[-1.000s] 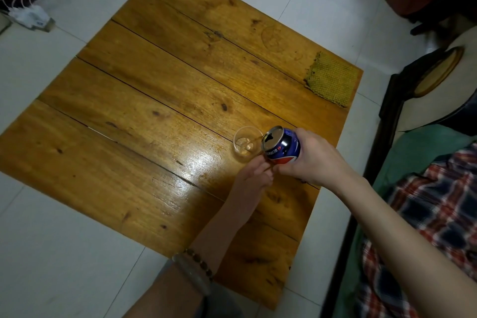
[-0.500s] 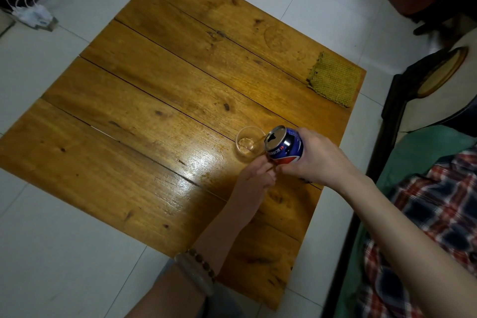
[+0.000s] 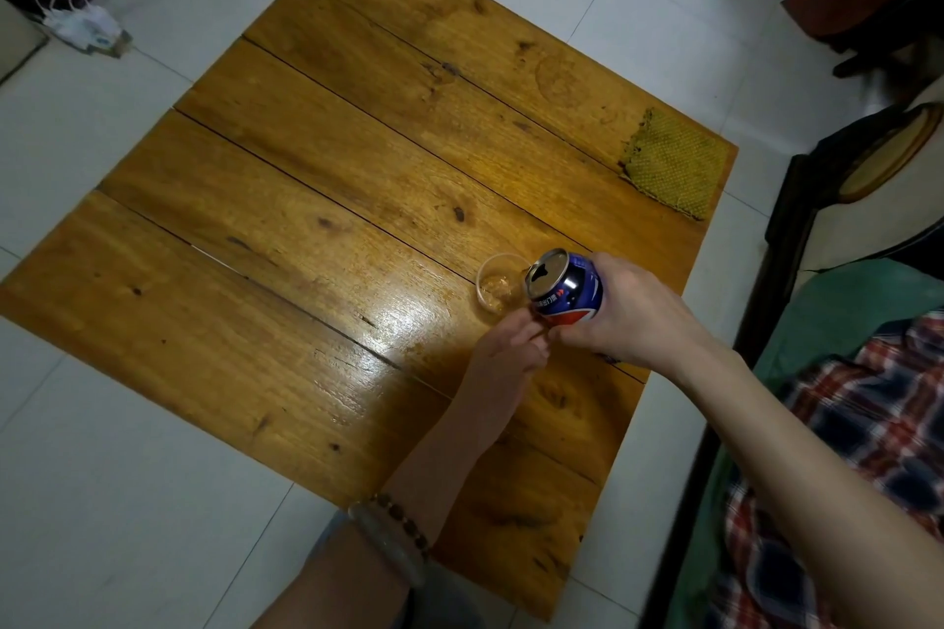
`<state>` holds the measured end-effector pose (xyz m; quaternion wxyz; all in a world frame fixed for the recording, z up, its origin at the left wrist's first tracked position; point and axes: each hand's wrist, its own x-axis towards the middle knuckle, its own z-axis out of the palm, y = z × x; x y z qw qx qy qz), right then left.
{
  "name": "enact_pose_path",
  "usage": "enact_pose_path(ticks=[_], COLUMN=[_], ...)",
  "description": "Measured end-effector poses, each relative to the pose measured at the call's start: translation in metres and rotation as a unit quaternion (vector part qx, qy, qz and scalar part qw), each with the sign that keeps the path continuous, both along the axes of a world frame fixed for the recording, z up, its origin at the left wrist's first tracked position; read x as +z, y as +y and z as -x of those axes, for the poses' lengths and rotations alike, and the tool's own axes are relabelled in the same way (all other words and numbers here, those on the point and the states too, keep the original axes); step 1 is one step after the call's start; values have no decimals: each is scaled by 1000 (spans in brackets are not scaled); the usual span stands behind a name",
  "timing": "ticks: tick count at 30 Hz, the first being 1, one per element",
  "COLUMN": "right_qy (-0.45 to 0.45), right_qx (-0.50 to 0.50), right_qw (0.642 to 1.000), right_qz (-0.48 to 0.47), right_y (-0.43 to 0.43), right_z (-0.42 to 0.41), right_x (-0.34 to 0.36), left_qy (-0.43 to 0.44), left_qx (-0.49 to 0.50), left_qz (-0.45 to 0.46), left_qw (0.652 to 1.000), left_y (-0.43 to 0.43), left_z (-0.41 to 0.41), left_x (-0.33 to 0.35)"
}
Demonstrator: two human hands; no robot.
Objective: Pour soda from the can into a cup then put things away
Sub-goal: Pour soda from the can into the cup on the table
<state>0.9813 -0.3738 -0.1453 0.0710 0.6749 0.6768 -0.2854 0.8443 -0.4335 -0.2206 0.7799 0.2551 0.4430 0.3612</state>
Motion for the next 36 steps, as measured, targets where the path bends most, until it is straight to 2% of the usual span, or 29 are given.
enact_pose_path(ticks=[5,14,24,30,36], right_qy=[-2,-17,-24,-24,-23], right_qx=[8,23,31,35,39], right_qw=[1000,1000,999,999,999], right_qz=[-5,-6,-4,-4,-9], right_y=[2,4,4,4,3], right_z=[1,1,3,2,-2], right_x=[-2,-2,0,0,-1], left_qy=[-32,22,-49,-7,-66], left_qx=[28,4,44,24,53], left_qz=[30,6,18,1,42], left_qw=[999,1000,998,1000,996], left_y=[3,-2,0,-2,-1], left_z=[0,0,1,-1,-3], left_x=[1,-2,4,-1,6])
